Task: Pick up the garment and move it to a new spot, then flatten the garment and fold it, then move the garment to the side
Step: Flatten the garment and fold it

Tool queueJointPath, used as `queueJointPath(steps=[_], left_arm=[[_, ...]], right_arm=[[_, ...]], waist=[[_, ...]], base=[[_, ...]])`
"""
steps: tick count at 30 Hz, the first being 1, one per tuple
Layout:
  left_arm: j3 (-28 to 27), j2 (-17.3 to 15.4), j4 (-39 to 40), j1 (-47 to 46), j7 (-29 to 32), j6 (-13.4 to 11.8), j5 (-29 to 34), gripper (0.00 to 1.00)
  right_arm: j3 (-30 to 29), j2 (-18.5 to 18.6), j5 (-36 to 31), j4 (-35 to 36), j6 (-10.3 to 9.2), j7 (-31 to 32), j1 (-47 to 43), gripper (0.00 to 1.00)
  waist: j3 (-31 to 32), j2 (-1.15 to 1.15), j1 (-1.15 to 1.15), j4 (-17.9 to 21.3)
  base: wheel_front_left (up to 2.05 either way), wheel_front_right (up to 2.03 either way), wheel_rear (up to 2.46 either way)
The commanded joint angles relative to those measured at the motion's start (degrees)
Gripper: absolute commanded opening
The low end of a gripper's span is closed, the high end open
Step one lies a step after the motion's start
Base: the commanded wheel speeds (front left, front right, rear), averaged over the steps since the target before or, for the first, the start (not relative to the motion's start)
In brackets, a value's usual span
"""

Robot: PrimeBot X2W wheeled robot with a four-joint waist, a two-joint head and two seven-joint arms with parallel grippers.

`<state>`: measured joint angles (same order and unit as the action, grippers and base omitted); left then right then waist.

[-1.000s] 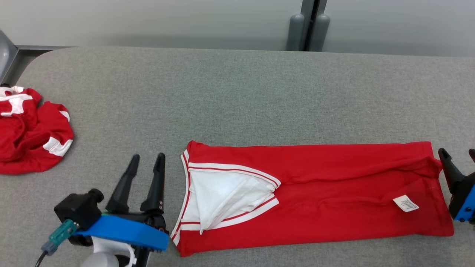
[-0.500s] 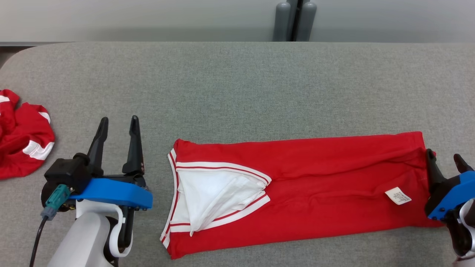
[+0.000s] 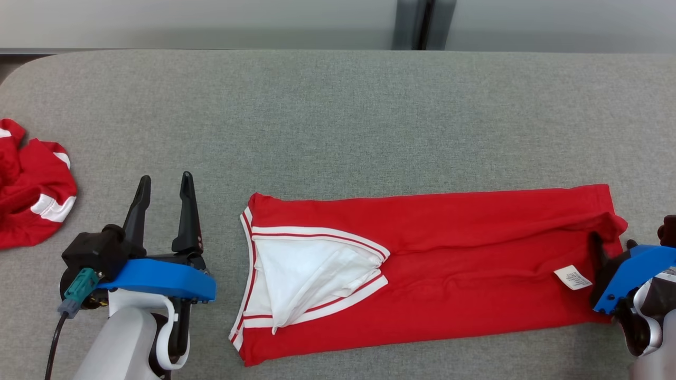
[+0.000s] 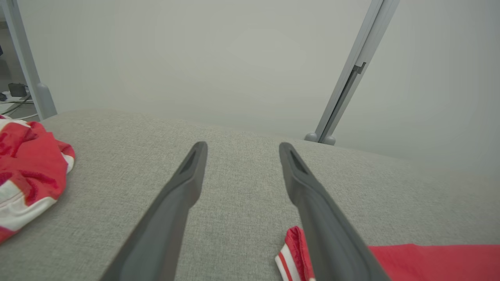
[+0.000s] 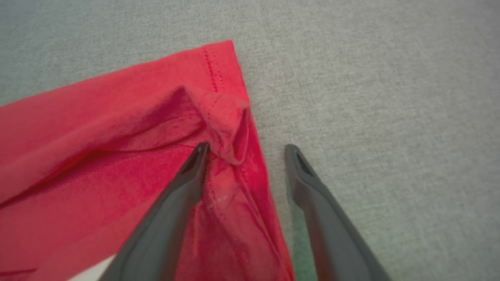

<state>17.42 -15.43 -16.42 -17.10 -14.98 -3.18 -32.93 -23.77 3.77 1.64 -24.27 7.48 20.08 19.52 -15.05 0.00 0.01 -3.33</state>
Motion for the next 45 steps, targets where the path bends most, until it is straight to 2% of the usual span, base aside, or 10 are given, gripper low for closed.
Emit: queueJointPath(steps=[1, 4, 5, 6, 7, 17, 29, 35, 39, 45], left_arm=[[-0.44, 0.23, 0.20, 0.37, -0.25, 0.28, 0.47, 1.00], [-0.98, 0.47, 0.29, 0.58, -0.26, 0.48, 0.80, 1.00], [-1.05, 0.53, 0.30, 0.67, -0.26, 0.57, 0.85, 1.00], [-1.13, 0.59, 0.32, 0.74, -0.26, 0.55, 0.86, 1.00], [-1.29, 0.60, 0.34, 0.83, -0.26, 0.57, 0.91, 1.00], [-2.82, 0.33, 0.18, 1.85, -0.27, 0.18, 2.02, 1.00], [-2.48, -1.62, -0.40, 2.97, 0.02, 0.64, 4.01, 1.00], [-1.47, -2.07, -0.47, 3.93, 0.81, 0.86, 4.33, 1.00], [-0.84, -2.16, 0.08, 4.00, 1.23, 0.82, 4.43, 1.00], [0.55, -1.97, 1.35, 3.42, 2.11, 1.14, 4.83, 1.00]], right_arm=[[-0.28, 0.53, -0.06, -0.95, 0.02, -0.52, 0.69, 1.00], [0.16, 0.93, 0.13, -2.74, 0.02, 0.26, 0.87, 1.00], [0.55, 1.07, 0.23, -3.30, 0.02, 0.62, 0.70, 0.65], [1.15, 1.17, 0.49, -3.71, 0.03, 0.95, 0.57, 0.05], [1.79, 1.30, 0.66, -4.04, 0.03, 1.15, 0.41, 0.00], [4.01, 4.38, 3.22, 1.29, 0.02, 0.92, -1.68, 0.00], [-1.42, 9.73, 0.52, 14.11, 0.02, 7.07, -4.44, 0.00], [-0.41, 6.22, 0.54, 21.16, 0.03, 10.83, -6.64, 0.00], [3.00, 0.94, 1.88, 27.46, 0.03, 12.06, -8.58, 0.00], [16.99, -0.96, 8.92, 28.90, 0.03, 10.63, -10.75, 0.00]], waist=[[-0.15, 0.00, -0.01, -0.13], [-0.32, 0.00, -0.01, -0.25], [-0.35, 0.00, -0.01, -0.30], [-0.34, 0.00, -0.01, -0.36], [-0.34, 0.00, -0.01, -0.38], [1.50, 0.00, -0.01, 0.91], [5.63, 0.00, -0.01, 1.96], [7.16, 0.00, -0.01, 1.94], [7.79, 0.00, -0.01, 1.70], [7.32, 0.00, -0.01, 1.48]], base=[[0.00, 0.00, 0.00], [0.00, 0.00, 0.00], [0.00, 0.00, 0.00], [0.00, 0.00, 0.00], [0.00, 0.00, 0.00], [0.00, 0.00, 0.00], [0.00, 0.00, 0.00], [0.00, 0.00, 0.00], [0.00, 0.00, 0.00], [0.00, 0.00, 0.00]])
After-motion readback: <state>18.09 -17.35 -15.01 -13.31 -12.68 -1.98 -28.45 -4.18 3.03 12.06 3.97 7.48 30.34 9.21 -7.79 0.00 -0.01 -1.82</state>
